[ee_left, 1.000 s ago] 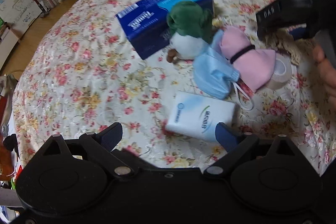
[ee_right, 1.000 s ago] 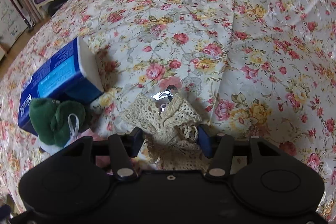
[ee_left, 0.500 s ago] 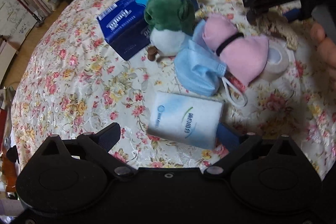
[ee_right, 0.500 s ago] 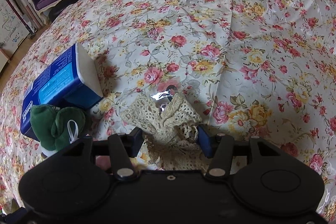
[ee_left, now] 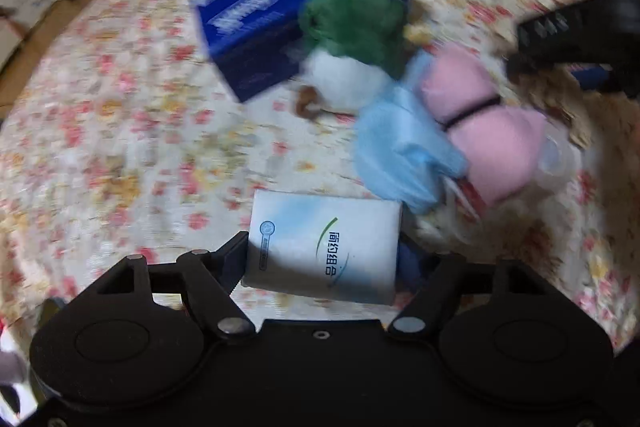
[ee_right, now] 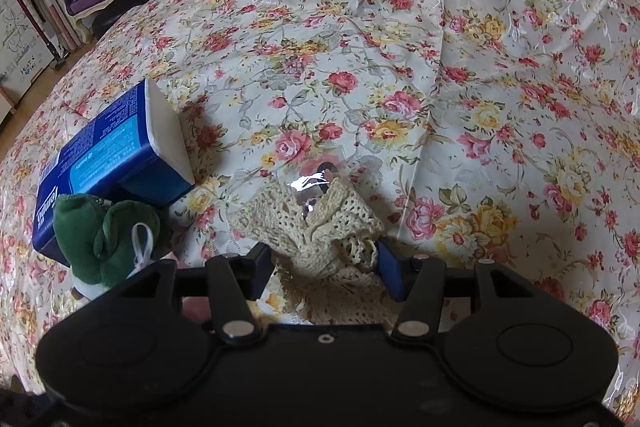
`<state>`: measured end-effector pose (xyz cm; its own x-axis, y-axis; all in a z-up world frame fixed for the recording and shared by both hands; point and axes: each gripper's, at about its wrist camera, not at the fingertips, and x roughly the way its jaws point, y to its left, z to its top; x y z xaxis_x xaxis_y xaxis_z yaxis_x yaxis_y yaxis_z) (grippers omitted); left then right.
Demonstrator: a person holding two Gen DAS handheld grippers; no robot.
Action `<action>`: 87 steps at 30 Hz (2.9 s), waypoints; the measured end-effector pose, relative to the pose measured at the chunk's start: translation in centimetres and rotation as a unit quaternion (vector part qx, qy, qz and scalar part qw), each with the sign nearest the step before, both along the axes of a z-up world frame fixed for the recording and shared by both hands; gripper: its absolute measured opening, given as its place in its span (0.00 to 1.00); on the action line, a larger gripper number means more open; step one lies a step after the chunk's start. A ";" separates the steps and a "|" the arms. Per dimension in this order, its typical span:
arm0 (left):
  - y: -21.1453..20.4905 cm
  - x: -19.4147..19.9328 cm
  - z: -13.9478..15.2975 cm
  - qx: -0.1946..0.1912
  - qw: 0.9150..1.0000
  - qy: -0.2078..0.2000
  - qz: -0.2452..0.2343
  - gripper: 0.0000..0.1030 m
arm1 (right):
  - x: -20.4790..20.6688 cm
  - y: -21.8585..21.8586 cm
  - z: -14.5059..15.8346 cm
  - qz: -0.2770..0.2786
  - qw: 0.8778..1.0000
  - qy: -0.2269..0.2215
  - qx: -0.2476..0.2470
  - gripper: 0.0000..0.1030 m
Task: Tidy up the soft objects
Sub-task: 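Grasp the crocheted lace with the right gripper while the left gripper grasps the white wipes pack, then carry the lace into the tray and open the right gripper while the left releases the wipes pack there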
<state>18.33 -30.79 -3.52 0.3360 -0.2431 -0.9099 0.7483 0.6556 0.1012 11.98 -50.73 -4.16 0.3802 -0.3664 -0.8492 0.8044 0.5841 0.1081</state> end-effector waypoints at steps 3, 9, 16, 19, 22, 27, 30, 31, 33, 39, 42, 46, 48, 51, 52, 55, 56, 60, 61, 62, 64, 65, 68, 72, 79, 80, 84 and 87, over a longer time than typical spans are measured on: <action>1.9 0.1 1.7 -0.013 0.999 -0.018 0.025 0.68 | -0.1 0.1 0.1 -0.001 1.000 -0.001 -0.006 0.52; 8.7 1.5 6.3 -0.046 0.994 -0.039 0.092 0.68 | -0.2 1.1 1.1 0.002 0.999 -0.003 -0.040 0.52; 19.0 3.4 7.8 -0.031 0.978 -0.080 0.189 0.68 | -0.5 5.9 4.6 0.056 0.992 -0.035 -0.107 0.52; 22.6 4.4 6.5 -0.025 0.970 -0.062 0.233 0.68 | -0.3 9.6 6.1 0.097 0.988 -0.046 -0.109 0.52; 26.1 5.0 4.9 -0.025 0.962 -0.045 0.268 0.68 | -0.2 14.3 7.2 0.152 0.982 -0.057 -0.093 0.52; 30.9 5.7 2.5 -0.045 0.947 -0.019 0.316 0.68 | 0.2 23.4 8.7 0.259 0.961 -0.068 -0.067 0.52; 32.8 6.5 1.2 -0.050 0.940 -0.014 0.338 0.68 | 0.7 28.4 9.0 0.318 0.945 -0.065 -0.043 0.52; 33.3 6.7 0.7 -0.051 0.938 -0.011 0.344 0.68 | 0.9 29.9 8.9 0.336 0.939 -0.063 -0.037 0.52; 34.2 7.0 -0.2 -0.058 0.934 -0.004 0.352 0.68 | 1.4 32.6 8.7 0.365 0.929 -0.052 -0.030 0.52; 35.5 7.9 -1.5 -0.084 0.929 0.012 0.360 0.68 | 3.1 38.7 6.8 0.414 0.910 -0.013 -0.010 0.52; 35.2 8.0 -1.1 -0.096 0.933 0.008 0.347 0.68 | 3.5 40.2 5.8 0.421 0.907 0.008 -0.004 0.52; 35.2 8.0 -0.8 -0.109 0.933 0.010 0.342 0.68 | 4.9 41.6 4.5 0.425 0.905 0.029 0.007 0.52; 35.4 8.1 -0.7 -0.116 0.933 0.014 0.341 0.69 | 5.2 42.0 4.2 0.425 0.904 0.034 0.004 0.52; 35.6 8.2 -0.7 -0.114 0.931 0.015 0.347 0.70 | 5.5 42.1 4.0 0.426 0.904 0.038 0.003 0.53; 35.7 8.2 -0.7 -0.116 0.929 0.016 0.351 0.72 | 5.8 42.2 4.0 0.425 0.904 0.040 0.005 0.53; 36.0 8.3 -0.6 -0.127 0.926 0.022 0.355 0.76 | 6.4 42.4 3.7 0.426 0.904 0.043 0.007 0.55; 36.0 8.3 -0.7 -0.129 0.925 0.023 0.356 0.77 | 6.5 42.5 3.6 0.425 0.904 0.044 0.007 0.56; 35.9 8.4 -0.9 -0.123 0.924 0.027 0.360 0.77 | 6.5 42.4 4.0 0.425 0.904 0.041 0.008 0.58; 35.9 8.5 -1.0 -0.122 0.924 0.028 0.362 0.77 | 6.4 42.4 4.0 0.426 0.904 0.039 0.008 0.59; 35.9 8.5 -1.0 -0.121 0.923 0.029 0.365 0.77 | 6.4 42.5 4.0 0.427 0.903 0.037 0.009 0.59; 36.0 8.6 -1.2 -0.119 0.920 0.031 0.371 0.77 | 6.4 42.5 4.1 0.428 0.903 0.035 0.010 0.60; 36.1 8.6 -1.2 -0.118 0.919 0.033 0.374 0.77 | 6.4 42.5 4.1 0.429 0.903 0.034 0.010 0.60; 36.2 8.6 -1.3 -0.117 0.918 0.036 0.377 0.77 | 6.3 42.6 4.2 0.432 0.901 0.035 0.008 0.60; 36.1 8.7 -1.6 -0.107 0.918 0.038 0.379 0.77 | 6.2 42.8 3.8 0.434 0.900 0.042 0.004 0.60; 35.8 8.7 -1.9 -0.093 0.919 0.040 0.381 0.77 | 5.8 42.8 3.1 0.434 0.899 0.060 0.008 0.61; 35.8 8.7 -2.0 -0.092 0.919 0.040 0.381 0.78 | 5.7 42.8 3.0 0.434 0.899 0.062 0.007 0.61; 35.7 8.7 -2.3 -0.083 0.920 0.042 0.381 0.79 | 5.5 42.7 2.8 0.432 0.899 0.070 0.008 0.61; 35.6 8.7 -2.6 -0.074 0.921 0.049 0.380 0.84 | 5.5 42.5 2.7 0.428 0.900 0.076 0.010 0.61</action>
